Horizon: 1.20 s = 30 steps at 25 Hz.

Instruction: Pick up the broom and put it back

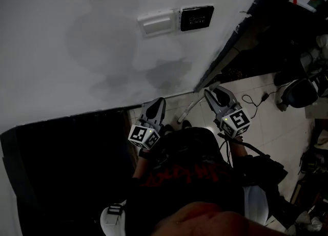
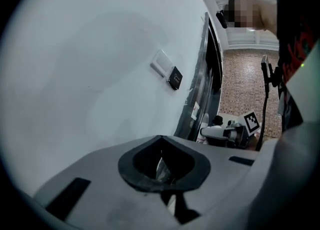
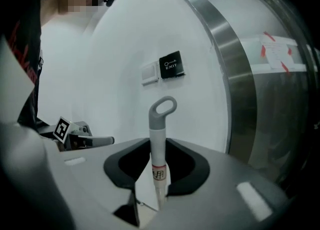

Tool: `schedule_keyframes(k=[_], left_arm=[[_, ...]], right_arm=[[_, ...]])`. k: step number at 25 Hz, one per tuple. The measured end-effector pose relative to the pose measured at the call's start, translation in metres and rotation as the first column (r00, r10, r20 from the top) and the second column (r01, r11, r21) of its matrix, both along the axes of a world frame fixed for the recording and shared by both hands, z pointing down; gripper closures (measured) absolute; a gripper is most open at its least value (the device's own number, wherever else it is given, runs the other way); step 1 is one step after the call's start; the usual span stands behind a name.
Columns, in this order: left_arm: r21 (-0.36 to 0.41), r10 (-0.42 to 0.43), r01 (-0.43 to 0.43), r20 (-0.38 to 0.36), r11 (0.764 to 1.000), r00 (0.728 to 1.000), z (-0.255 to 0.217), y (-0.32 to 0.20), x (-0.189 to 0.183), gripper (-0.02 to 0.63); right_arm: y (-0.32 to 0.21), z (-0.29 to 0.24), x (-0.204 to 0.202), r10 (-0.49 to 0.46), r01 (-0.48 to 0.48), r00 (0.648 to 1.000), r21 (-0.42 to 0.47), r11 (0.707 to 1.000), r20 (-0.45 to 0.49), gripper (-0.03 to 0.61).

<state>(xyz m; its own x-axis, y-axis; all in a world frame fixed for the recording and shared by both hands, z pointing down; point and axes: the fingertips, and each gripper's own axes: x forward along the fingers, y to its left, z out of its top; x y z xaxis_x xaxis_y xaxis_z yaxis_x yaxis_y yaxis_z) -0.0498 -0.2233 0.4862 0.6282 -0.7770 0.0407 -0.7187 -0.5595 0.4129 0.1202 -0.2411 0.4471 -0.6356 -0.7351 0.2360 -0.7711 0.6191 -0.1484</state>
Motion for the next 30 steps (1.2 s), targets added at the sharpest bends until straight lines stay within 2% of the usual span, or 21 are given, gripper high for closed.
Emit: schedule_keyframes(k=[7, 10, 13, 15, 17, 20, 22, 23, 25, 26, 28, 30], left_arm=[[-0.049, -0.02, 0.021, 0.017, 0.999, 1.0, 0.004, 0.021, 0.002, 0.609], [-0.021, -0.052, 0.053, 0.077, 0.998, 0.996, -0.002, 0.017, -0.007, 0.609], [-0.025, -0.116, 0.118, 0.074, 0.993, 0.99, -0.001, 0.028, -0.006, 0.609], [-0.061, -0.17, 0.175, 0.082, 0.983, 0.982, 0.003, 0.042, -0.005, 0.609], [-0.093, -0.212, 0.222, 0.108, 0.97, 0.971, 0.007, 0.052, -0.007, 0.609], [-0.117, -0.272, 0.29, 0.148, 0.95, 0.951, 0.007, 0.071, -0.022, 0.609], [-0.13, -0.301, 0.327, 0.185, 0.936, 0.936, 0.007, 0.093, -0.031, 0.609], [-0.131, -0.304, 0.334, 0.205, 0.933, 0.93, 0.009, 0.104, -0.033, 0.609], [-0.134, -0.305, 0.341, 0.233, 0.93, 0.924, 0.018, 0.123, -0.032, 0.609], [-0.142, -0.308, 0.346, 0.237, 0.927, 0.921, 0.023, 0.131, -0.031, 0.609], [-0.156, -0.313, 0.352, 0.228, 0.923, 0.922, 0.031, 0.149, -0.031, 0.609], [-0.153, -0.306, 0.341, 0.21, 0.928, 0.928, 0.033, 0.172, -0.029, 0.609]], right_arm=[[-0.002, 0.087, -0.006, -0.026, 0.016, 0.997, -0.131, 0.991, -0.068, 0.482], [-0.036, 0.143, -0.01, 0.03, -0.042, 0.996, -0.149, 0.988, -0.081, 0.485], [-0.054, 0.23, 0.001, 0.052, -0.094, 0.984, -0.244, 0.965, -0.171, 0.483], [-0.061, 0.29, 0.0, 0.004, -0.082, 0.972, -0.324, 0.943, -0.233, 0.48], [-0.079, 0.324, -0.007, -0.03, -0.066, 0.966, -0.356, 0.932, -0.257, 0.479], [-0.117, 0.329, -0.028, -0.015, -0.077, 0.97, -0.37, 0.926, -0.241, 0.472], [-0.135, 0.311, -0.041, 0.035, -0.096, 0.981, -0.326, 0.941, -0.191, 0.446], [-0.137, 0.3, -0.041, 0.065, -0.112, 0.985, -0.3, 0.947, -0.162, 0.416], [-0.126, 0.288, -0.029, 0.112, -0.139, 0.987, -0.279, 0.95, -0.113, 0.42], [-0.115, 0.285, -0.023, 0.122, -0.144, 0.988, -0.276, 0.95, -0.097, 0.446], [-0.084, 0.281, -0.015, 0.127, -0.144, 0.989, -0.264, 0.954, -0.081, 0.575], [-0.04, 0.276, -0.009, 0.128, -0.142, 0.989, -0.267, 0.953, -0.067, 0.577]])
